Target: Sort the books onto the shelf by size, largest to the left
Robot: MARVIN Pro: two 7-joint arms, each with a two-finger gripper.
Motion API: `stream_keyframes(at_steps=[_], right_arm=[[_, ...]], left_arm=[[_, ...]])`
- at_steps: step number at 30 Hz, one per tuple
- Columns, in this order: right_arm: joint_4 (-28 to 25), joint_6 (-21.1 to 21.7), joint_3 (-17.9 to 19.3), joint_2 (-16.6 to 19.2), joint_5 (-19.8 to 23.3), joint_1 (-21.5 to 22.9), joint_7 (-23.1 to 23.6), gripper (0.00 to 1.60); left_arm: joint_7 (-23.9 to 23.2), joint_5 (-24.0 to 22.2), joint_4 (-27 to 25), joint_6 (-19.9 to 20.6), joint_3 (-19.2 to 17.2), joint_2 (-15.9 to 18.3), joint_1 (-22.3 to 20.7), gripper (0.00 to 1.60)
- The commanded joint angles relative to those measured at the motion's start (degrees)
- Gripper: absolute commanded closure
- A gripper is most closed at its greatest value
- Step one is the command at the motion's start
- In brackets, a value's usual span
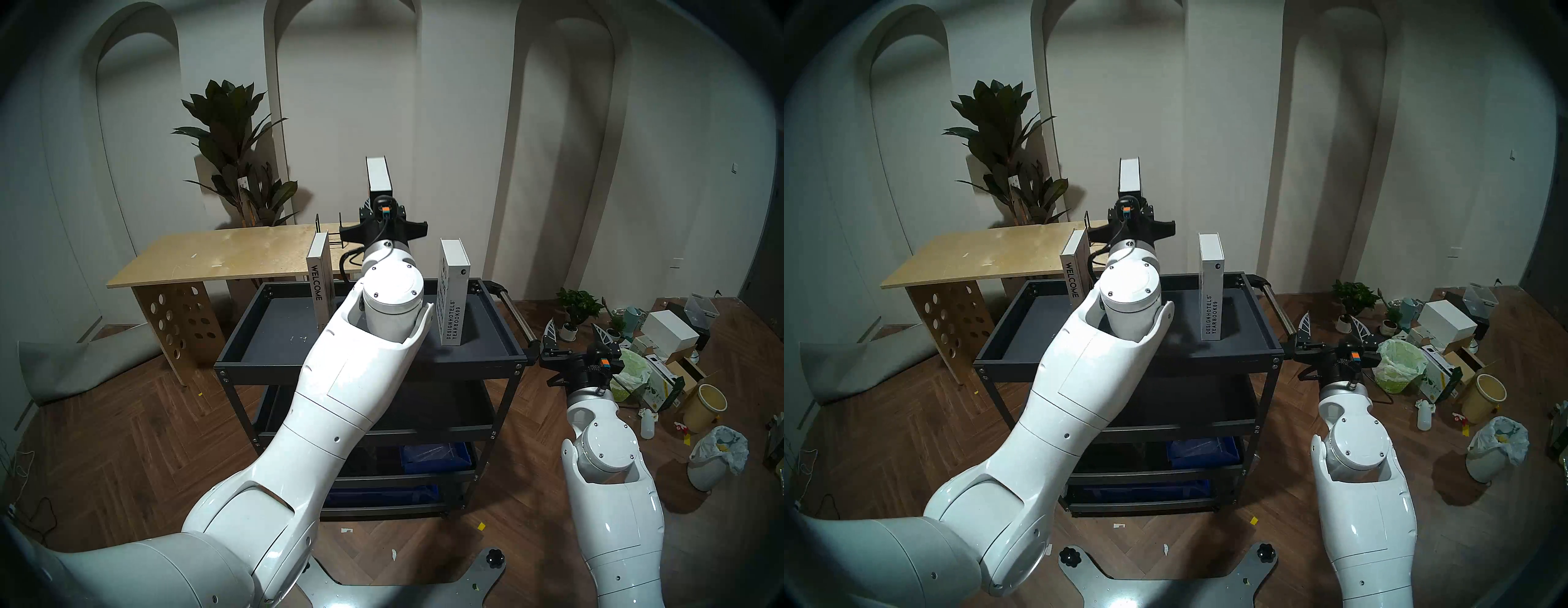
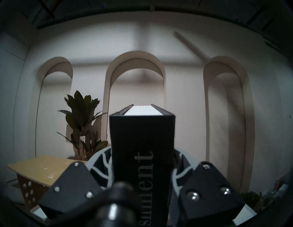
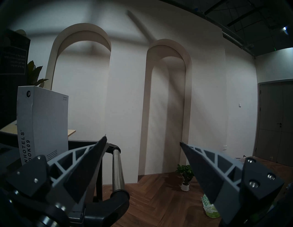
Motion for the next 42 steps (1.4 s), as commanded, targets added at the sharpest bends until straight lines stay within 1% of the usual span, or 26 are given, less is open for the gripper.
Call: stream_keyframes(at_steps=[1,7,10,11,12,16,18,21,28,32,35,37,38,42], right_arm=[[0.0,-0.1,-1.1,-0.1,0.1,2.6,0.4,0.00],[1.0,-0.2,-2.4,-0.3,0.1,4.2,0.7,0.00],[1.6,-0.2,-2.9,-0.3,0.1,4.9,1.0,0.00],[1.8,-0.3,-3.1,-0.3,0.1,5.1,1.1,0.00],[1.9,-0.3,-3.3,-0.4,0.1,5.3,1.1,0.00],[2.5,-0.4,-3.9,-0.6,0.0,5.9,1.4,0.00],[2.6,-0.5,-4.3,-0.8,0.0,6.1,1.6,0.00],[2.8,-0.6,-5.0,-1.0,-0.1,6.3,1.7,0.00],[2.7,-0.6,-6.5,-1.3,-0.5,6.9,2.1,0.00],[2.3,-0.4,-6.9,-1.2,-0.8,7.5,2.1,0.00],[2.2,-0.2,-7.2,-1.2,-1.3,8.0,2.0,0.00],[2.1,-0.1,-7.5,-1.3,-1.7,8.2,1.9,0.00],[2.0,0.1,-7.9,-1.5,-2.2,8.3,1.8,0.00],[1.8,0.5,-8.7,-1.7,-3.1,8.4,1.3,0.00]], left_arm=[[-0.2,1.7,-5.7,-2.0,-0.8,0.6,-5.2,1.60],[-1.2,2.7,-10.6,-1.4,-1.2,2.8,-4.8,1.60],[-2.1,2.8,-12.8,-0.3,-1.4,4.0,-4.1,1.60],[-2.5,2.7,-14.2,0.3,-1.5,4.6,-3.4,1.60],[-2.7,2.8,-14.1,0.4,-1.6,4.9,-3.6,1.60],[-4.1,3.1,-17.9,2.4,-2.3,7.2,-2.6,1.60],[-4.6,3.4,-18.8,3.2,-2.8,8.3,-2.7,1.60],[-5.8,3.4,-21.7,5.5,-3.9,10.3,-2.0,1.60],[-8.7,2.8,-26.7,11.3,-7.8,15.3,0.0,1.60],[-11.1,1.5,-29.9,15.0,-10.6,17.7,1.7,1.60],[-13.1,0.4,-31.3,17.3,-12.7,19.3,2.7,1.60],[-14.2,-0.3,-31.3,18.3,-14.0,20.2,3.1,1.60],[-15.5,-1.3,-31.1,19.3,-15.4,21.0,3.4,1.60],[-17.7,-3.1,-29.1,19.7,-18.0,22.1,3.6,1.60]])
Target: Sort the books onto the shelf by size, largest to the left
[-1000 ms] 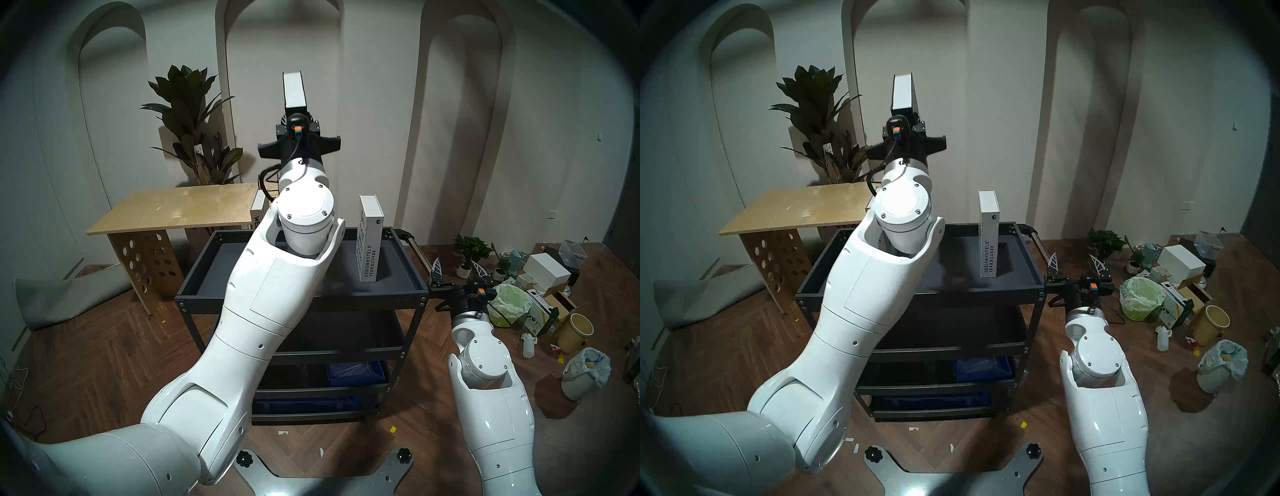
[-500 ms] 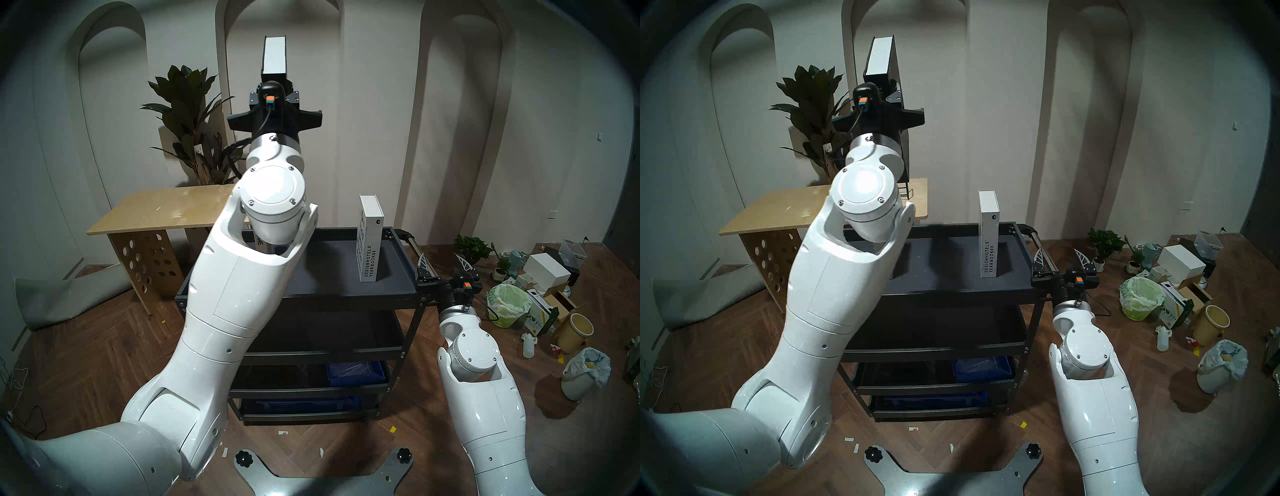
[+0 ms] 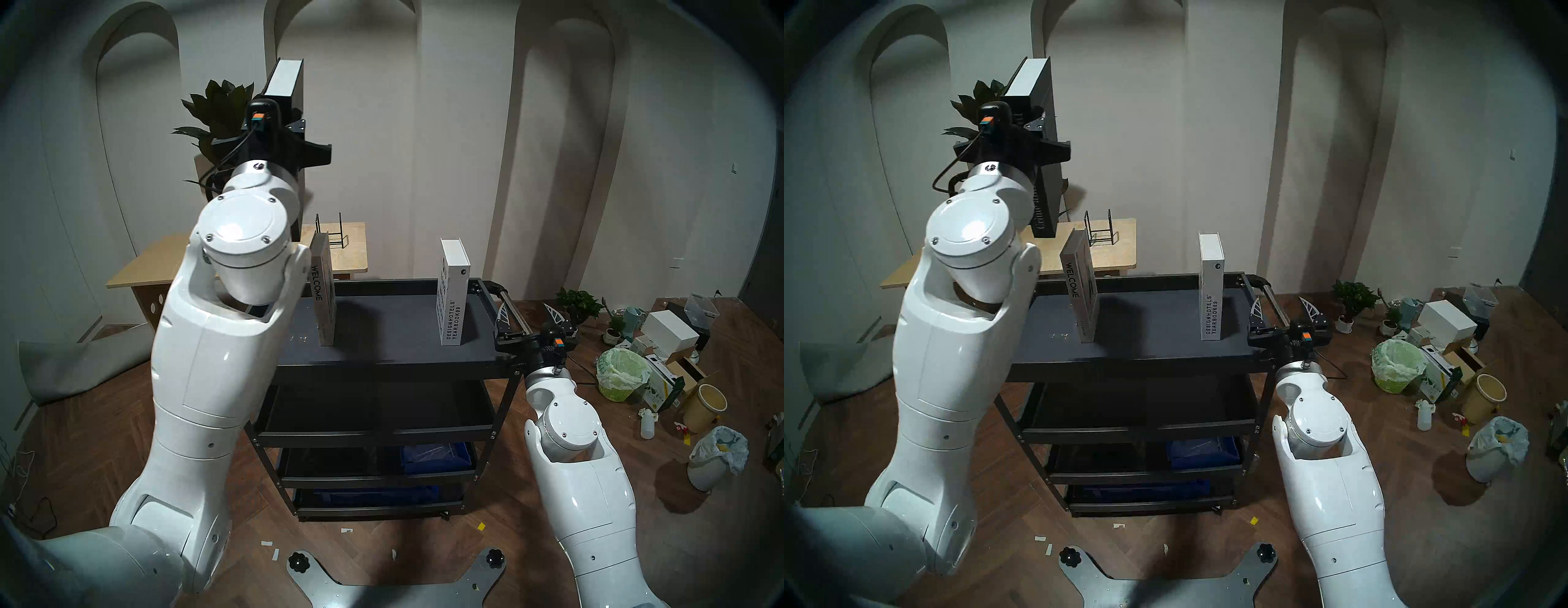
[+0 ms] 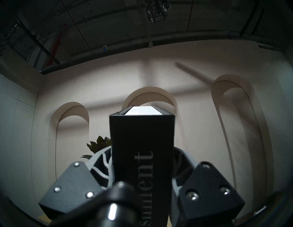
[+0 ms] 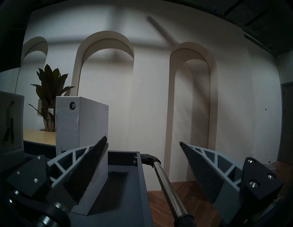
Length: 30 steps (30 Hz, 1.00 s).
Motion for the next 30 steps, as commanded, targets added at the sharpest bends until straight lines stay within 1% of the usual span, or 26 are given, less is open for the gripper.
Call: stream_keyframes(at_steps=[1,2,3,5,6,7,8,9,10,11,12,13,14,15,17,18,21,25,26,30], right_arm=[[-2.0,0.6,-1.0,-0.5,-1.4,1.5,-1.0,0.00],[-2.0,0.6,-1.2,-0.6,-1.7,1.5,-1.2,0.00],[-2.2,0.9,-1.5,-0.6,-2.2,1.4,-1.7,0.00],[-2.2,1.1,-1.7,-0.7,-2.5,1.4,-2.1,0.00],[-2.2,1.1,-1.7,-0.7,-2.5,1.4,-2.1,0.00],[-2.3,1.4,-1.9,-0.8,-3.0,1.4,-2.5,0.00],[-2.4,1.7,-2.2,-1.0,-3.4,1.4,-3.0,0.00],[-2.4,1.8,-2.4,-1.0,-3.6,1.4,-3.2,0.00],[-2.4,2.0,-2.5,-1.1,-3.8,1.4,-3.4,0.00],[-2.5,2.2,-2.6,-1.1,-4.0,1.4,-3.7,0.00],[-2.6,2.4,-2.8,-1.2,-4.3,1.4,-4.0,0.00],[-2.7,2.6,-2.9,-1.3,-4.5,1.4,-4.2,0.00],[-2.8,2.7,-3.0,-1.3,-4.8,1.4,-4.5,0.00],[-2.9,3.0,-3.1,-1.4,-5.0,1.5,-4.7,0.00],[-3.3,3.6,-3.2,-1.5,-5.2,1.8,-5.1,0.00],[-3.6,4.1,-3.2,-1.7,-5.1,2.0,-5.4,0.00],[-4.4,5.0,-3.1,-1.9,-5.0,3.0,-5.8,0.00],[-4.8,5.7,-2.8,-2.2,-4.4,4.2,-6.0,0.00],[-5.0,5.9,-2.6,-2.3,-4.3,4.9,-6.2,0.00],[-5.3,6.7,-2.7,-2.4,-4.3,5.6,-6.3,0.00]], left_arm=[[-3.7,-2.3,1.3,0.4,-4.6,3.7,-0.3,1.60],[-4.1,-2.6,2.4,0.0,-5.1,3.9,-0.4,1.60],[-4.9,-3.1,4.5,-0.7,-5.9,4.3,-0.8,1.60],[-5.7,-3.5,7.0,-1.4,-6.5,4.7,-1.1,1.60],[-5.7,-3.5,7.0,-1.4,-6.5,4.7,-1.1,1.60],[-6.0,-3.5,8.6,-1.2,-6.7,5.0,-1.5,1.60],[-6.7,-4.1,11.6,-1.6,-7.3,5.2,-2.0,1.60],[-7.2,-4.7,11.9,-1.2,-7.8,5.4,-1.7,1.60],[-7.8,-5.4,13.6,-1.0,-8.2,5.4,-2.1,1.60],[-7.8,-5.2,14.9,-1.5,-8.1,5.6,-2.2,1.60],[-8.2,-5.4,17.4,-2.3,-8.2,5.5,-2.9,1.60],[-8.6,-5.9,16.6,-1.7,-8.6,5.8,-2.0,1.60],[-8.7,-6.0,18.0,-1.9,-8.7,5.8,-2.3,1.60],[-9.3,-6.3,20.4,-2.9,-8.6,5.7,-3.3,1.60],[-9.8,-6.8,21.5,-2.9,-9.0,5.8,-3.3,1.60],[-10.5,-7.4,22.8,-3.4,-9.1,5.8,-3.9,1.60],[-11.6,-8.7,23.6,-3.0,-9.6,5.6,-4.0,1.60],[-12.0,-9.1,23.9,-3.3,-9.8,5.7,-3.7,1.60],[-12.6,-9.9,24.4,-3.6,-10.1,5.6,-3.6,1.60],[-13.6,-11.4,26.1,-4.2,-10.7,5.1,-3.5,1.60]])
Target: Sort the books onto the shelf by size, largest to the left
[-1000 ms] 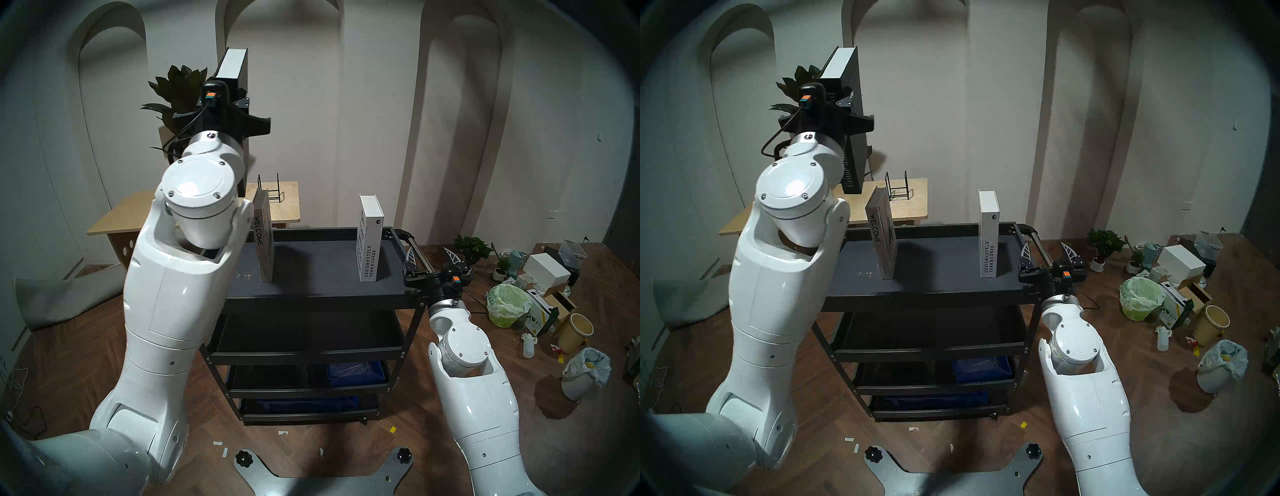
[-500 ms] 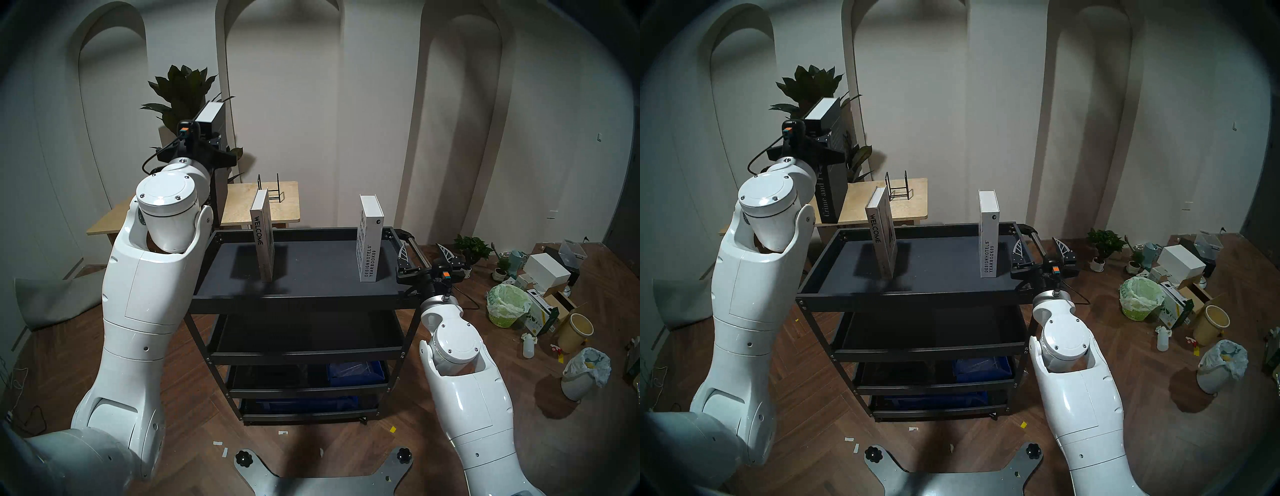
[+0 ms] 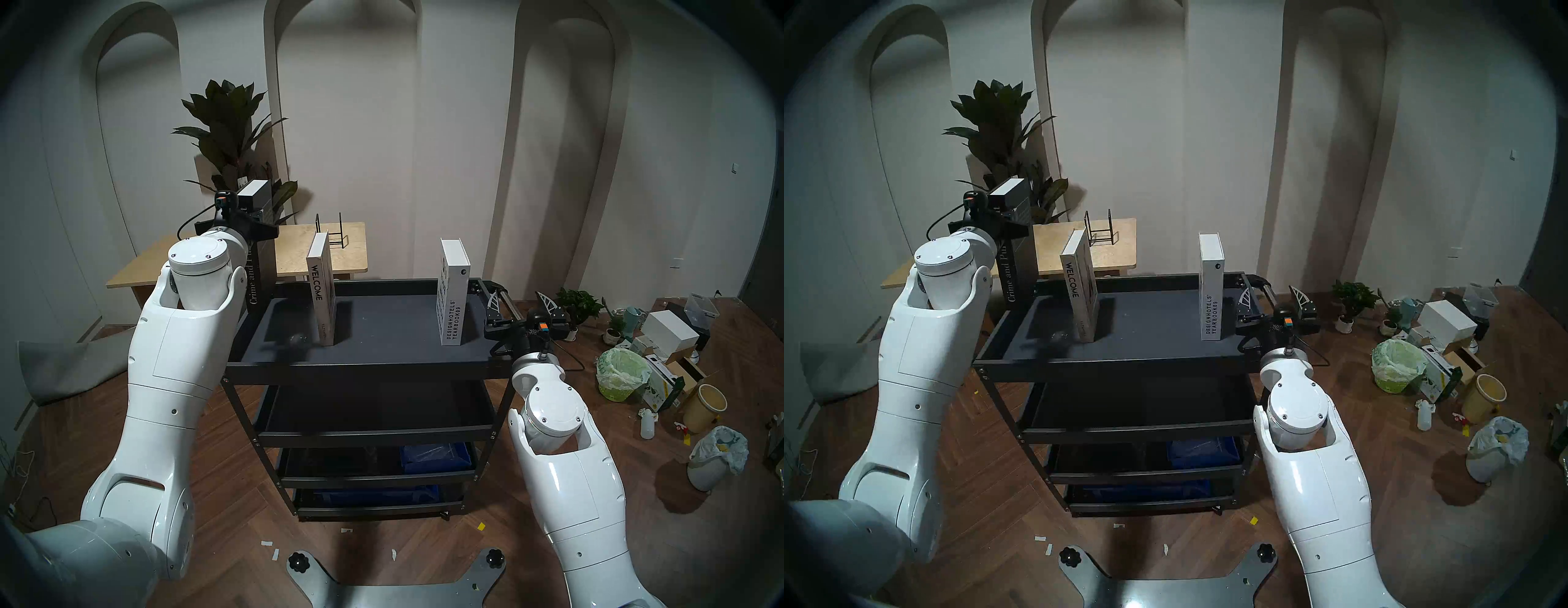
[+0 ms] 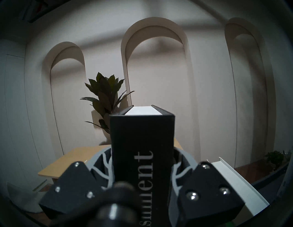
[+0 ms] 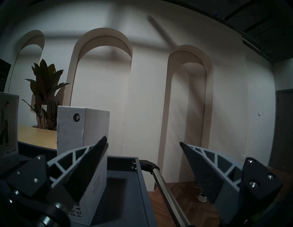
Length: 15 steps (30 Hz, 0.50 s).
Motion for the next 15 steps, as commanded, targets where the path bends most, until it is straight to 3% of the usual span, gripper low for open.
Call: stream_keyframes(at_steps=[1,15], right_arm=[[-2.3,0.5,0.2,-0.6,0.5,3.0,-0.3,0.00],[-2.3,2.1,-0.3,-0.3,0.1,4.0,-1.2,0.00]], left_arm=[[-1.7,-1.6,1.0,-2.5,-1.0,-0.3,-2.2,1.60],[-3.6,-3.2,6.6,-6.5,-0.7,-1.0,-1.4,1.60]])
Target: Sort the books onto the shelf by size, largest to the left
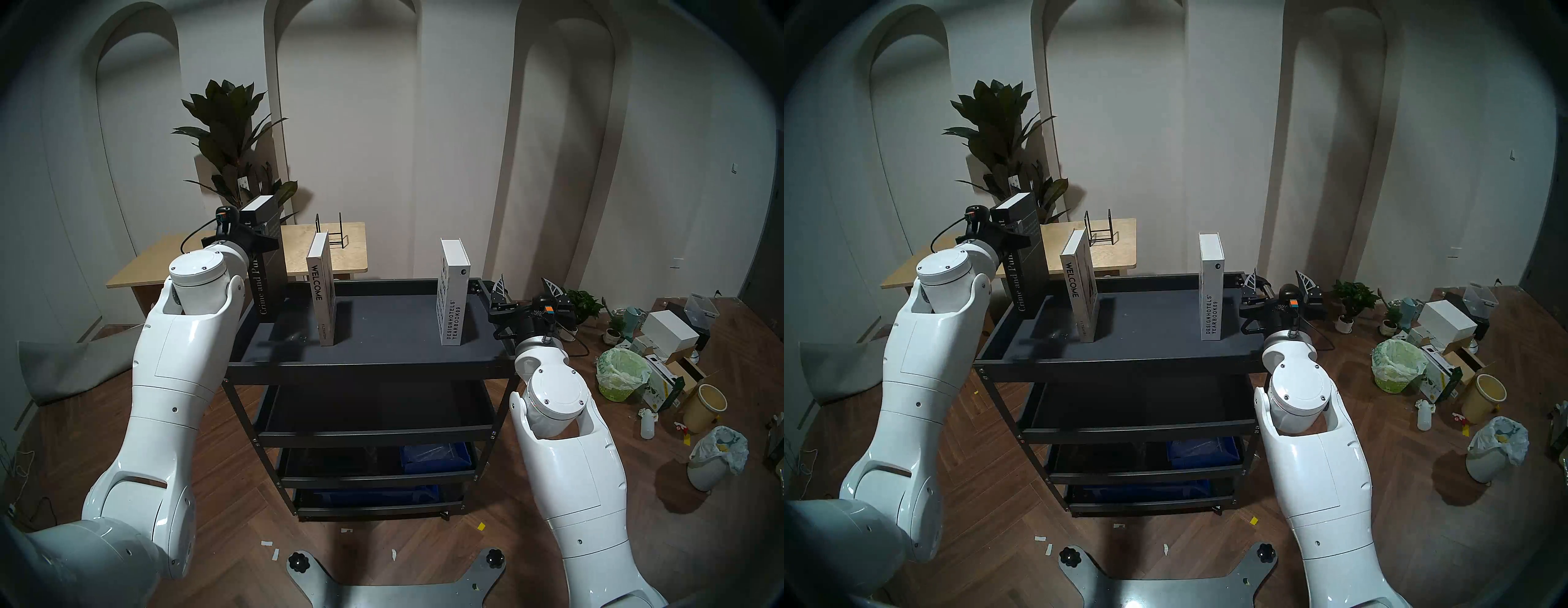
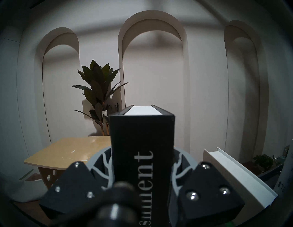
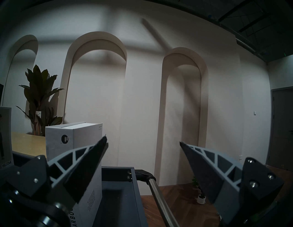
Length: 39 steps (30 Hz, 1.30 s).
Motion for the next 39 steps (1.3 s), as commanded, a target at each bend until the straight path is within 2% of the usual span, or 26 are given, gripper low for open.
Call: stream_keyframes(at_steps=[1,25,31,39], right_arm=[[-1.6,-0.3,-0.2,0.1,-0.5,1.7,-0.2,0.00],[-2.8,-0.5,-0.7,0.6,-0.9,0.1,0.2,0.00],[-3.2,-0.6,-0.5,0.5,-0.8,-0.4,0.4,0.00],[-3.5,-0.8,-0.3,0.6,-0.6,-0.9,0.5,0.00]], left_arm=[[-0.5,-0.1,0.1,-2.6,-0.1,-0.3,-1.2,1.60],[1.1,-1.6,-2.1,-3.6,-1.5,-1.8,3.9,1.60],[1.3,-0.7,-3.7,-6.2,-0.9,-1.7,5.8,1.60],[2.2,0.2,-4.1,-7.6,-0.3,-2.1,7.4,1.60]])
